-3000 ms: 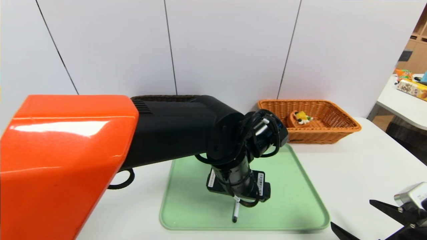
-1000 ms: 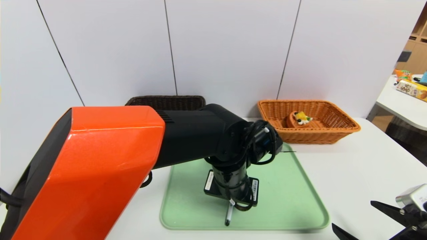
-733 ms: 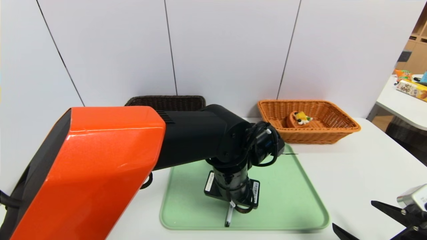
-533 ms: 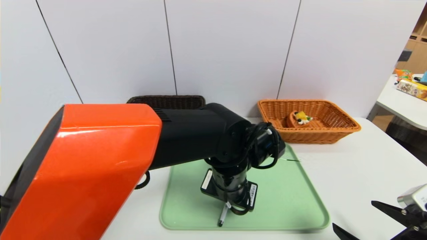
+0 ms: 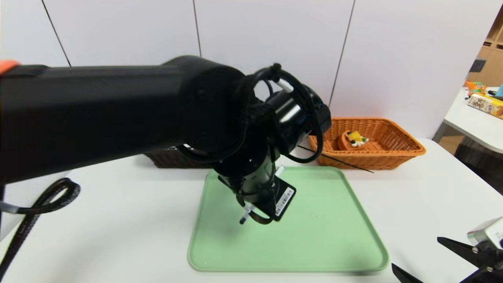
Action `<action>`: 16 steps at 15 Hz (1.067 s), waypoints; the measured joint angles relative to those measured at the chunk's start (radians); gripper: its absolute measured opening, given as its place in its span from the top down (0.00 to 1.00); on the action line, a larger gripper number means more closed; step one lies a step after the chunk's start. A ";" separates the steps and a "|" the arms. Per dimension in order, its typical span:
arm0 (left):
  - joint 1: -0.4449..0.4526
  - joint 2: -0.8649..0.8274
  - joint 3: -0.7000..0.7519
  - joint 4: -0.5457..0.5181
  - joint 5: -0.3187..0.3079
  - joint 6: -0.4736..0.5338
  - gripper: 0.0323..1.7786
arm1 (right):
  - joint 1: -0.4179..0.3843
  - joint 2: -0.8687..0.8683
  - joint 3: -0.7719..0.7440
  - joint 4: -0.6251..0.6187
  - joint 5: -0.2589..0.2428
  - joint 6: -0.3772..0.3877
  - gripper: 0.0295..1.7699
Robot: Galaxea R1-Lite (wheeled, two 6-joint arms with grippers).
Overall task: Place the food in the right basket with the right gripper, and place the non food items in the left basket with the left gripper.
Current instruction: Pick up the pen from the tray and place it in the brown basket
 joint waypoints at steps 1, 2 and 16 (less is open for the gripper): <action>0.012 -0.027 0.001 0.000 0.000 0.074 0.99 | 0.000 0.000 0.002 0.000 0.000 0.000 0.04; 0.028 -0.055 0.001 -0.003 0.001 0.151 0.99 | 0.000 0.000 0.004 -0.001 0.000 0.000 0.04; 0.376 -0.264 0.001 -0.019 -0.055 1.127 0.99 | 0.003 0.000 0.014 -0.003 0.002 -0.006 0.04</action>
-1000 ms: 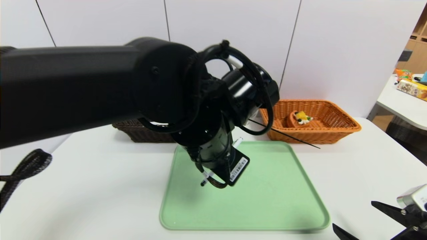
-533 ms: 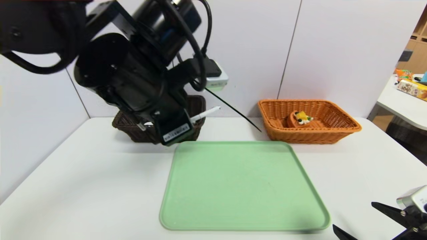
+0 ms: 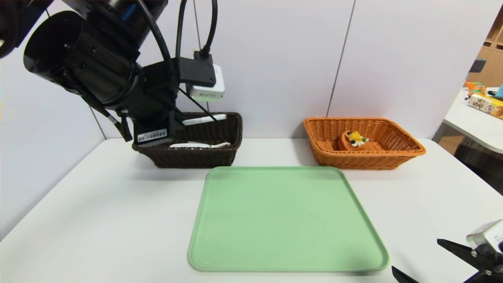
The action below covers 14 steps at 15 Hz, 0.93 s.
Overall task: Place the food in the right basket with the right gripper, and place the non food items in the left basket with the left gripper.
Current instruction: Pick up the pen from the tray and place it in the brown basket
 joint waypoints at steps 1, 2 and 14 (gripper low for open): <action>0.019 0.004 0.000 -0.013 -0.012 0.032 0.99 | 0.000 0.000 0.003 -0.001 0.000 0.000 0.04; 0.043 0.012 0.000 -0.038 -0.033 0.071 0.99 | 0.000 0.000 0.005 0.000 0.000 0.000 0.04; 0.254 0.240 -0.003 -0.319 -0.132 0.315 0.99 | 0.000 0.000 0.007 -0.001 -0.002 -0.005 0.04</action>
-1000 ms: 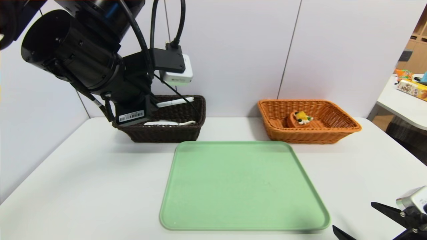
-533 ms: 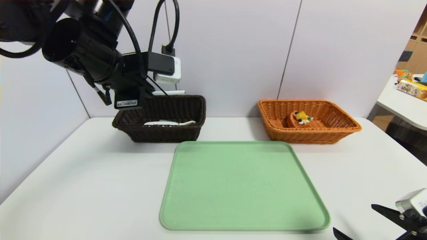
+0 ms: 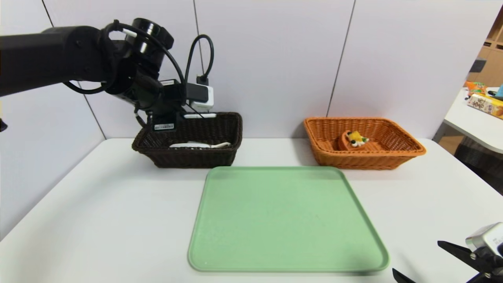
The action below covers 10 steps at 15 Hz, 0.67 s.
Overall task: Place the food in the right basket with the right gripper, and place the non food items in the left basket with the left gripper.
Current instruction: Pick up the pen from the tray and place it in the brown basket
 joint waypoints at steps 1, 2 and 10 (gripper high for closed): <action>0.014 0.022 -0.001 -0.025 -0.001 0.021 0.99 | 0.000 0.000 0.000 0.000 0.000 0.000 0.04; 0.024 0.044 -0.003 -0.049 -0.001 0.036 0.99 | 0.000 0.000 -0.001 0.000 0.001 0.000 0.04; 0.083 0.197 -0.005 -0.172 0.000 0.051 0.99 | 0.003 0.001 0.005 0.002 0.005 0.000 0.04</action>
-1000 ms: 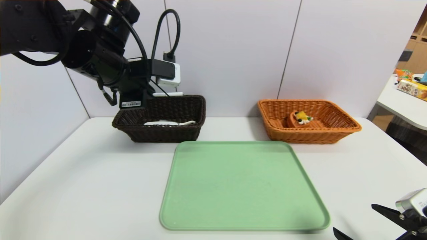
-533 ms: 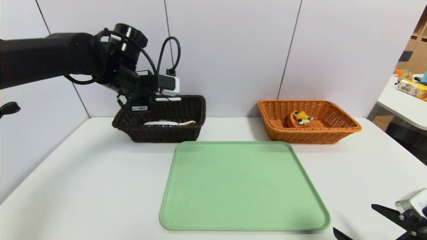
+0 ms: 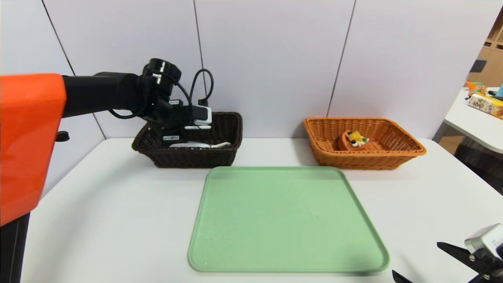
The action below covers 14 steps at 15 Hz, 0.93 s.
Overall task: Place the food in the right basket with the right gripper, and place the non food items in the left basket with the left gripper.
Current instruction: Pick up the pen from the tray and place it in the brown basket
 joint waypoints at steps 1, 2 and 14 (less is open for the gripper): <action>0.005 0.013 0.001 -0.005 0.000 0.005 0.99 | 0.000 0.000 0.001 0.000 0.000 0.000 0.04; 0.008 0.023 0.001 -0.007 0.000 0.006 0.99 | 0.000 0.000 0.001 0.000 0.000 0.000 0.04; 0.016 0.036 -0.004 -0.073 0.001 0.024 0.33 | 0.004 0.001 0.013 -0.002 0.003 0.000 0.04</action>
